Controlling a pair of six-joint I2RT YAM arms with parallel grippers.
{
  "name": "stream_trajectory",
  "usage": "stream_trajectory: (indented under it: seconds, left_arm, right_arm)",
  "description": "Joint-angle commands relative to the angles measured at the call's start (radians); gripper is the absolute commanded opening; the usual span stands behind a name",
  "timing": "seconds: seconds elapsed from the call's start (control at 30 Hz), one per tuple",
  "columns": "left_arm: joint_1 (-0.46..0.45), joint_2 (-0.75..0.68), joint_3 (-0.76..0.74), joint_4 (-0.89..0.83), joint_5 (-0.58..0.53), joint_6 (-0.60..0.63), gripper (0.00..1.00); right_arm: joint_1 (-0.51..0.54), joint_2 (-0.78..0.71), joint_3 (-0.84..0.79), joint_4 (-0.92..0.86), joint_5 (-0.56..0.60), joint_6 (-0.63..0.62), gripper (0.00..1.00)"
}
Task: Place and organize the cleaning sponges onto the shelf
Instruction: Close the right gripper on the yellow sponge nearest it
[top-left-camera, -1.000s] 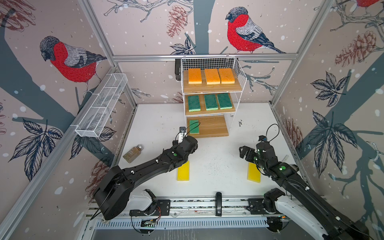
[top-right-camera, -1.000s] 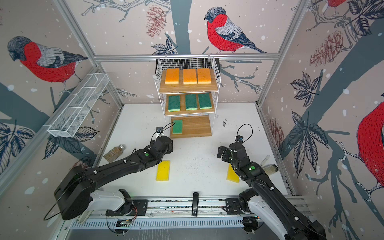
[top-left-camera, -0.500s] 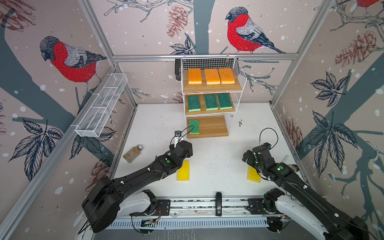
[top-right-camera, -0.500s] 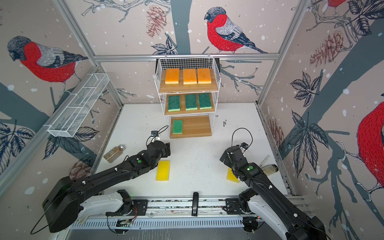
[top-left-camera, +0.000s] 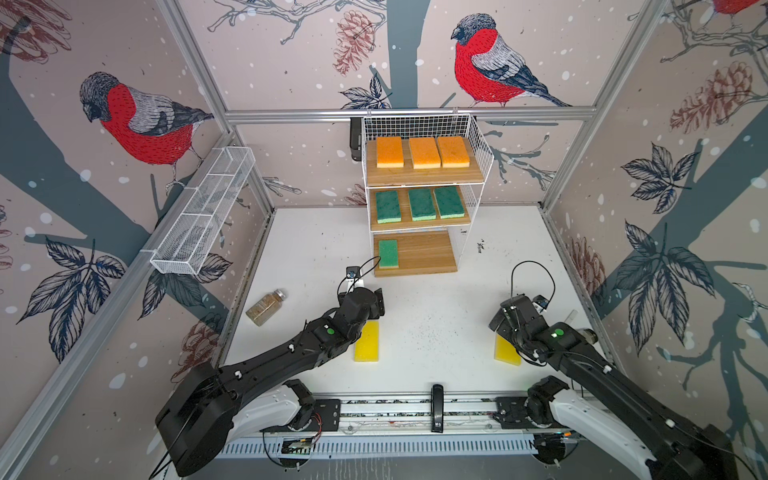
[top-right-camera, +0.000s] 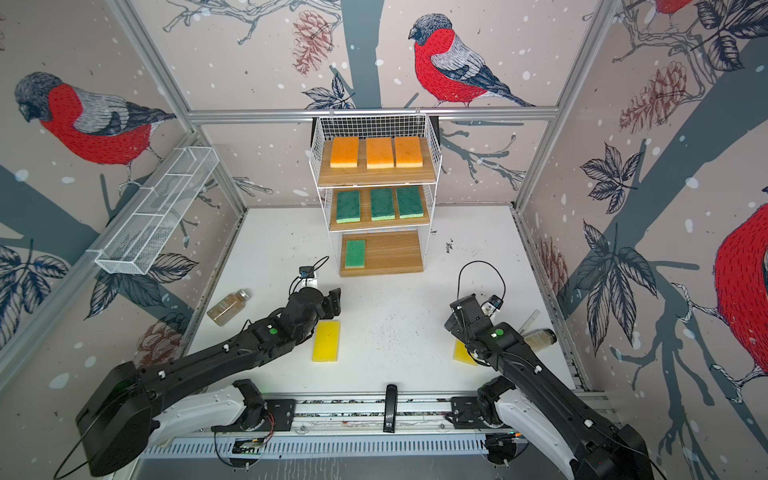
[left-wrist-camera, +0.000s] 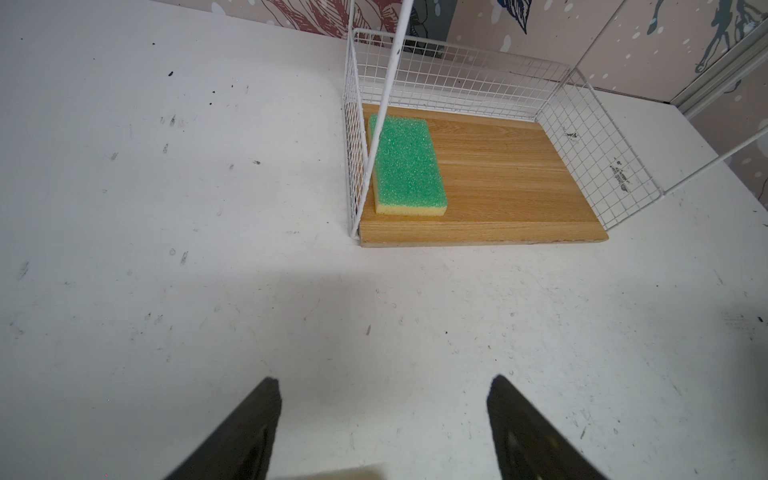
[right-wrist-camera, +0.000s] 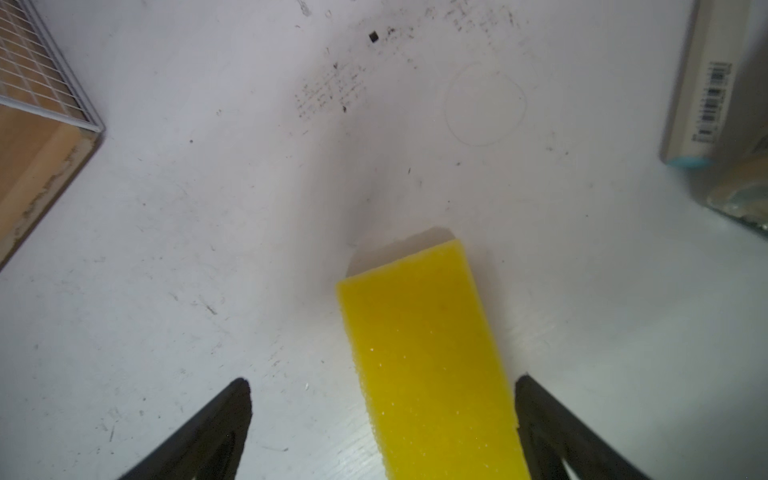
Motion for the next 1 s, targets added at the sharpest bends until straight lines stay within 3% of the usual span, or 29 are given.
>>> stream_trajectory:
  seconds: [0.0, 0.27, 0.97]
  left_arm:
    - [0.003, -0.022, -0.008, 0.030, 0.008, 0.006, 0.79]
    - [0.003, -0.077, -0.019, 0.013, 0.006, -0.006, 0.80]
    - [0.006, -0.143, -0.018, -0.045, -0.024, -0.028, 0.80]
  right_arm:
    - [-0.001, 0.005, -0.013, 0.001, -0.002, 0.002, 0.99]
    - [-0.019, -0.021, -0.070, 0.080, -0.019, -0.026, 0.99]
    - [0.005, 0.194, -0.087, 0.281, -0.138, -0.122, 0.95]
